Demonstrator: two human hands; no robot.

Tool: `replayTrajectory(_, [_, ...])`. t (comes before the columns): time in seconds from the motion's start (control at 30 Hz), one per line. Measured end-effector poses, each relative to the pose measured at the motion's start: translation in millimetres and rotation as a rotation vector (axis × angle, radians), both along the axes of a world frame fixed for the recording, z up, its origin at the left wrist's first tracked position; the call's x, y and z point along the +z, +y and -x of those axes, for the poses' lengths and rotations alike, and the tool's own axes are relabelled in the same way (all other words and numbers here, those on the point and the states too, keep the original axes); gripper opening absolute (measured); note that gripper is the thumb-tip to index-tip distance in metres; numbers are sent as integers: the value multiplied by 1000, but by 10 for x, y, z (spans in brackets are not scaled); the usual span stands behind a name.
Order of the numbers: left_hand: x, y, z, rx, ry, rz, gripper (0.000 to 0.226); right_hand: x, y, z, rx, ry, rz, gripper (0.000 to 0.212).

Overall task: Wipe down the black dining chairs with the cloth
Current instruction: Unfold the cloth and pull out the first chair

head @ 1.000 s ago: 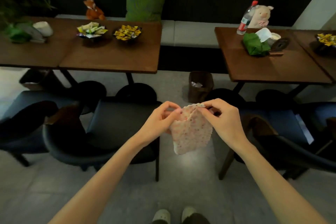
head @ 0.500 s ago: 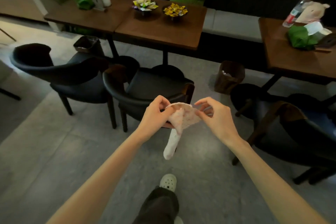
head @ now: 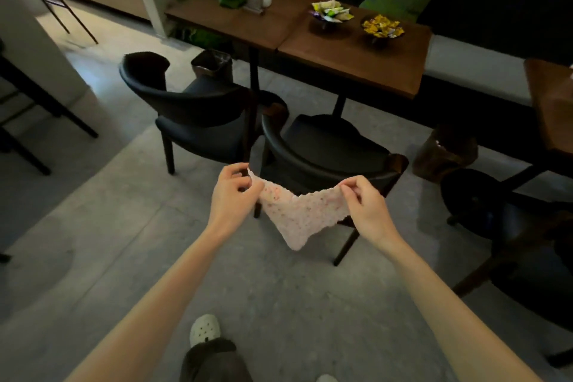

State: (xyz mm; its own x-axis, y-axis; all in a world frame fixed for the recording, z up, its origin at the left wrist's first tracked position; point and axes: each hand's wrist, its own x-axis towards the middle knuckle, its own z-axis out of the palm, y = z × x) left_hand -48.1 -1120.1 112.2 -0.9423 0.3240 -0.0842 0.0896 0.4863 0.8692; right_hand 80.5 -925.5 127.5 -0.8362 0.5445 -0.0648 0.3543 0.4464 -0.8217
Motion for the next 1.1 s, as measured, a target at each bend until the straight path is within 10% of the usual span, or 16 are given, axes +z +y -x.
replayTrajectory(0.43, [96, -1276, 2506, -198, -82, -36, 24, 111, -1370, 2503, 120, 44, 174, 18])
replayTrajectory(0.8, [-298, -1438, 4628, -521, 102, 274, 63, -459, -1373, 4626, 368, -109, -335, 54])
replayTrajectory(1.1, [-693, -1174, 6197, -520, 127, 420, 62, -821, -1168, 6056, 276, -162, -295, 45])
